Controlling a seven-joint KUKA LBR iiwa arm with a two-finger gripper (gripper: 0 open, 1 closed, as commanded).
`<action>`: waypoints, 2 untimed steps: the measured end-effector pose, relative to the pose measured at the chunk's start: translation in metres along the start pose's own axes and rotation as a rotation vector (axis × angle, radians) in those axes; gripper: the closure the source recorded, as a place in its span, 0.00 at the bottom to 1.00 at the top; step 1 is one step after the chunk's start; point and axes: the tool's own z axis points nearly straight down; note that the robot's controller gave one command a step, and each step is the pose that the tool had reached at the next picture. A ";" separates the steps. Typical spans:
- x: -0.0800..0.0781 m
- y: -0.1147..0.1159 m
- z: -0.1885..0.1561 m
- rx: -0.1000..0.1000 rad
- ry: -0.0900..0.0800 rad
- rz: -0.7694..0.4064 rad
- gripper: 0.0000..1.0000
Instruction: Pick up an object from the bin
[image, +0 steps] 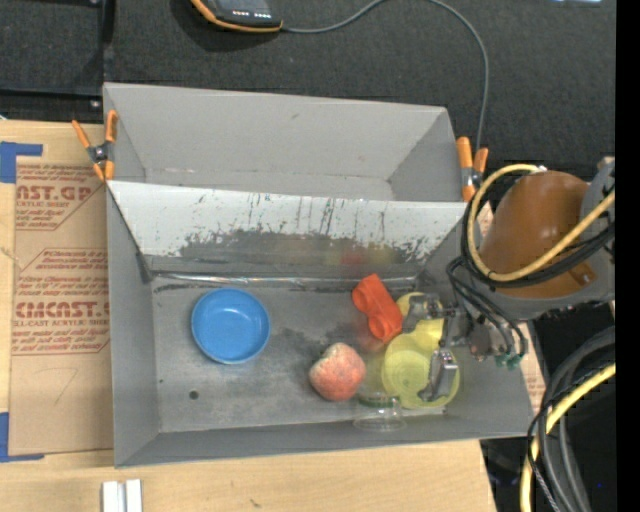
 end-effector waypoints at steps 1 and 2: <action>-0.002 0.000 -0.004 0.001 -0.008 -0.002 0.00; 0.003 -0.057 0.092 0.000 -0.006 -0.168 0.00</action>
Offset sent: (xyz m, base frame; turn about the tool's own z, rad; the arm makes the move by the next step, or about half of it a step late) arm -0.0068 -0.0578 -0.0951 -0.1691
